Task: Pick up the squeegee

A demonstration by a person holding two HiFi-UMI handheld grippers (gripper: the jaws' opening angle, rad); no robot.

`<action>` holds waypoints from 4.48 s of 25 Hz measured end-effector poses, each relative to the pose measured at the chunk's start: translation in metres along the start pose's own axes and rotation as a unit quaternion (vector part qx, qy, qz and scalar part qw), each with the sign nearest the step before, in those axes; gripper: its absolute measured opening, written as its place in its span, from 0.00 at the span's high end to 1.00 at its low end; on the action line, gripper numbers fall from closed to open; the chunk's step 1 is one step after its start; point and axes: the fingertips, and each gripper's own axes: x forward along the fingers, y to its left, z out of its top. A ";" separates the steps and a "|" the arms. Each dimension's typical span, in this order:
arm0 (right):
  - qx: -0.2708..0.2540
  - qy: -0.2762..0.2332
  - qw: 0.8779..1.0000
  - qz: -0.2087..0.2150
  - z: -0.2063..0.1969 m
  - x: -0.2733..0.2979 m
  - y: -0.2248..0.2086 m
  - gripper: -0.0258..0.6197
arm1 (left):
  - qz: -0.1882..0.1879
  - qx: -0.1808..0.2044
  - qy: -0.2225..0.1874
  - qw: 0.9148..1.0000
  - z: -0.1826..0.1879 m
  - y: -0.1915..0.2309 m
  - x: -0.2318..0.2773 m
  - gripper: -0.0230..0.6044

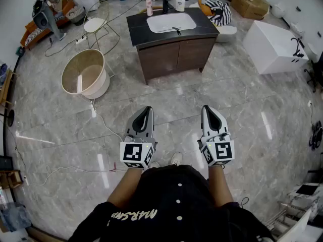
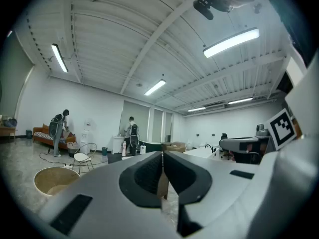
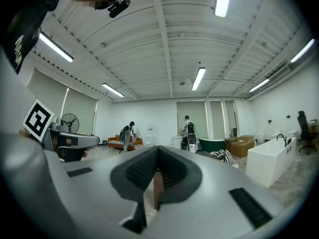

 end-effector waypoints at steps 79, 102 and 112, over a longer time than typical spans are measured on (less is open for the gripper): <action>0.007 0.022 0.999 -0.023 -0.041 0.365 -0.149 0.97 | -0.024 -0.005 0.027 0.999 -0.012 0.163 0.369 0.93; 0.004 0.009 0.999 0.031 -0.043 0.610 -0.277 0.96 | 0.039 -0.004 0.031 0.999 -0.006 0.249 0.606 0.93; 0.003 0.027 0.998 0.055 -0.053 0.682 -0.323 0.96 | 0.061 -0.010 0.040 0.997 -0.007 0.257 0.677 0.93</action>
